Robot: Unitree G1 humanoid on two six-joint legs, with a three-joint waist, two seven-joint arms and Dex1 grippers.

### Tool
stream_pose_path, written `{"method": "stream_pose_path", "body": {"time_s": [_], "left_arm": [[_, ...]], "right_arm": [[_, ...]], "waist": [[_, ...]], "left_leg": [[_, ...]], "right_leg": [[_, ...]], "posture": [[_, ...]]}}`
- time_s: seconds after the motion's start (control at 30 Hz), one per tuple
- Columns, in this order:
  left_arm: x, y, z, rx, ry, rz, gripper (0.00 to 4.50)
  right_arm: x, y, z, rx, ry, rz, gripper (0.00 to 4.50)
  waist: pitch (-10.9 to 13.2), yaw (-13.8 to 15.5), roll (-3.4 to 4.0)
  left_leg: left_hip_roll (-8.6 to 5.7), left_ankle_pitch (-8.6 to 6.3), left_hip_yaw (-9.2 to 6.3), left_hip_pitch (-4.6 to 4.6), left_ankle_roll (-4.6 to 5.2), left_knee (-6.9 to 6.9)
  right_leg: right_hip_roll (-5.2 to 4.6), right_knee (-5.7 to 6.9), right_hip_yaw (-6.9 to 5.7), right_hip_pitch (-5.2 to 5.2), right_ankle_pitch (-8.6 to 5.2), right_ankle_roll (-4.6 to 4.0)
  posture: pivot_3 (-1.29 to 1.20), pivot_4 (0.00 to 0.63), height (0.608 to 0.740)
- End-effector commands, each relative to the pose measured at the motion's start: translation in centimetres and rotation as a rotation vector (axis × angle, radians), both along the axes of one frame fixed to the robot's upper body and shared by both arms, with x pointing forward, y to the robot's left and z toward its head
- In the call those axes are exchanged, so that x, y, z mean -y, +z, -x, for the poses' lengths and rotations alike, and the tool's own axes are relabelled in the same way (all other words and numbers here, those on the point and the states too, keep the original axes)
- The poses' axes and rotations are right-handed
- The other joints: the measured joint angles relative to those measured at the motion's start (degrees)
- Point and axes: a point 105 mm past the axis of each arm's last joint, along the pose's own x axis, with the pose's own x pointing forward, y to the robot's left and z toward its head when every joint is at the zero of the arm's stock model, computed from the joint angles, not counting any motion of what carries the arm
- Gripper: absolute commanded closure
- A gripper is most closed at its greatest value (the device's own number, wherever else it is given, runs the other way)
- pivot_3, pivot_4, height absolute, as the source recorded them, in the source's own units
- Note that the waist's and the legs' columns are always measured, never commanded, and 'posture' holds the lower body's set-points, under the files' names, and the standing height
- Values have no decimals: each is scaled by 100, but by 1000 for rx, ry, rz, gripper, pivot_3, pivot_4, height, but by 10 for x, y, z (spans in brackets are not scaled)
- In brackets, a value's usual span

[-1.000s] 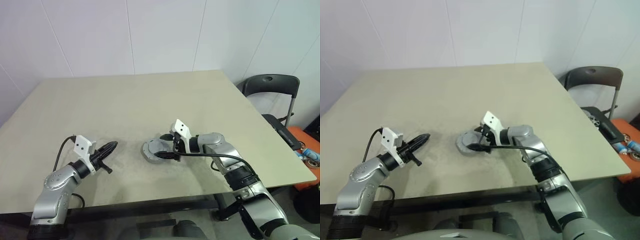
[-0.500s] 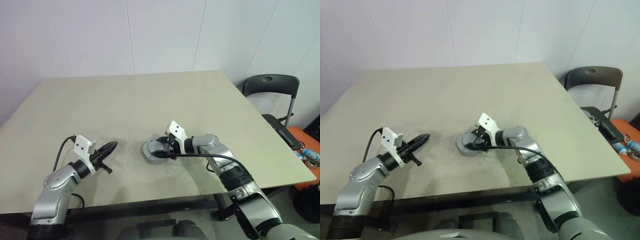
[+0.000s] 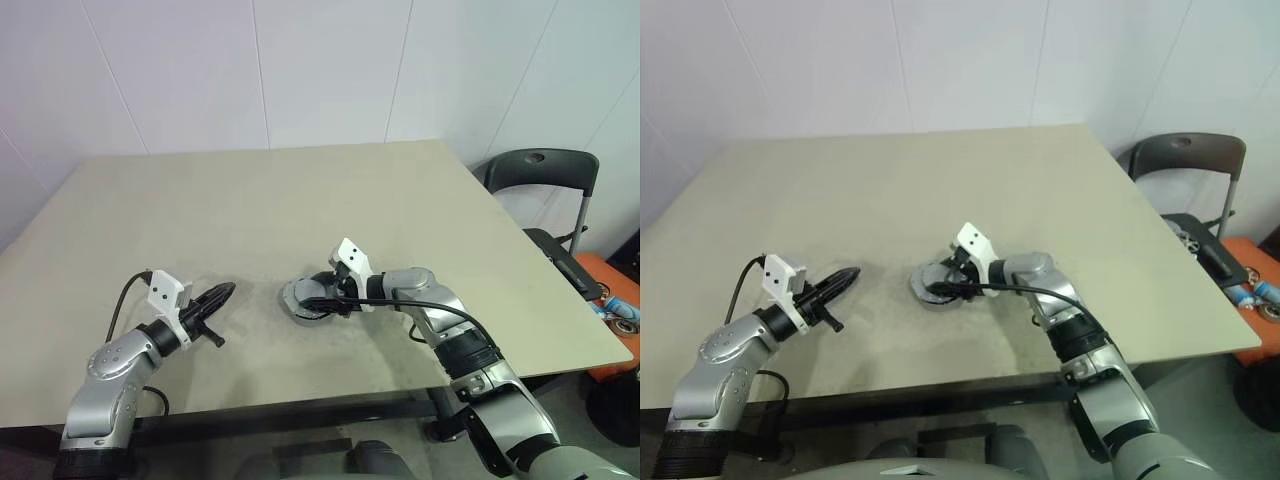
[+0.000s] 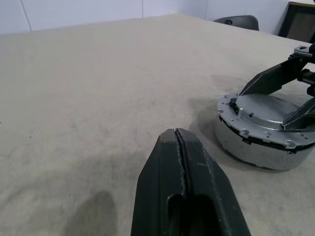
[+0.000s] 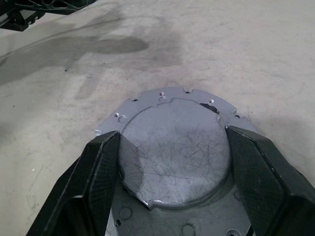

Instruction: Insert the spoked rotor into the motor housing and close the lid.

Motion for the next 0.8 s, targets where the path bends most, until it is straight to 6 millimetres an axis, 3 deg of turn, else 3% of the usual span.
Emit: {"method": "stream_pose_path", "body": {"time_s": [0.03,0.3,0.8], "left_arm": [[3,16,-1,58,-23,-9,4500],[4,17,-2,59,-23,-6,4500],[5,18,-3,60,-25,-4,4500]], "right_arm": [[-1,11,-3,55,25,1,1472],[1,13,-4,74,41,13,1472],[4,-3,-4,66,33,68,1472]], "waist": [[0,0,0],[0,1,0],[-1,0,-1]], "left_leg": [[0,0,0,0,0,0],[0,0,0,0,0,0],[0,0,0,2,0,0]], "right_leg": [[0,0,0,0,0,0],[0,-1,0,0,0,0],[0,0,0,0,0,0]], "posture": [[0,0,740],[0,0,740],[0,0,740]]}}
